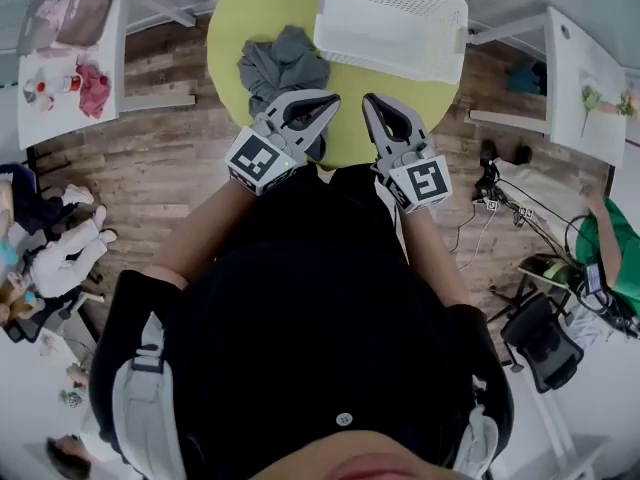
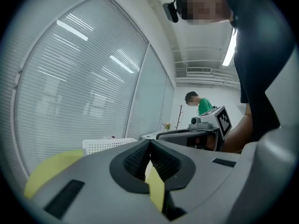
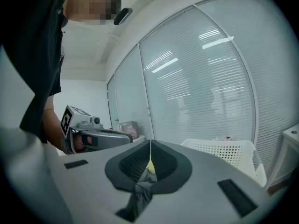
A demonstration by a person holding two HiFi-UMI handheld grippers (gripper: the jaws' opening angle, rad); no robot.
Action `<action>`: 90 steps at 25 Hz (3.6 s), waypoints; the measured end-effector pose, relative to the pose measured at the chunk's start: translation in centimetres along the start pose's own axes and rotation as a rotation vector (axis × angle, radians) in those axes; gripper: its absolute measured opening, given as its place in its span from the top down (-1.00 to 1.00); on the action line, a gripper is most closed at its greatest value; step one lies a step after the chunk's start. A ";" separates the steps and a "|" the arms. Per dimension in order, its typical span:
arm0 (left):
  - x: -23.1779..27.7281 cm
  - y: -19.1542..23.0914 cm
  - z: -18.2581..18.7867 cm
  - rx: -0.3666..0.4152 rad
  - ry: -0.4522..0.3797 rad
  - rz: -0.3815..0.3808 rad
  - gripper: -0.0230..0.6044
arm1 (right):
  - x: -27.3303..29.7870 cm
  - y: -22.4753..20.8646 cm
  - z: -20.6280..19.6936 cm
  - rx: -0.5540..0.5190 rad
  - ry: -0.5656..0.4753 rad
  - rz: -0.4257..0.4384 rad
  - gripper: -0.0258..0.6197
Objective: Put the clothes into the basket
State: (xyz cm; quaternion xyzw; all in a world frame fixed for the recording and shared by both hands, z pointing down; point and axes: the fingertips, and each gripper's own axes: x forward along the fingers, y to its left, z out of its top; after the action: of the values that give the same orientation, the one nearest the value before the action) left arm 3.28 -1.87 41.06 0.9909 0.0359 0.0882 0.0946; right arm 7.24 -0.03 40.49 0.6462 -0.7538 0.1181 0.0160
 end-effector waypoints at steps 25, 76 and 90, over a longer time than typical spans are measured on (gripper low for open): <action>-3.3 6.3 -10.6 -0.213 0.139 0.663 0.90 | 5.1 1.4 -5.3 -0.027 0.118 0.477 0.84; -4.4 19.5 -34.0 -0.705 0.631 0.873 -0.48 | 9.6 -0.5 -9.4 0.016 0.242 0.291 0.84; -6.5 15.9 -25.6 -0.345 0.823 0.536 -0.20 | 9.6 0.8 -5.9 -0.023 0.184 0.319 0.84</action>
State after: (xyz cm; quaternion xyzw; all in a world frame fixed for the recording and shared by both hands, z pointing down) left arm -6.91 -13.38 67.81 0.8186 -0.1998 0.4963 0.2090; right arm 4.12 -8.10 47.82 0.5045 -0.8435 0.1690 0.0732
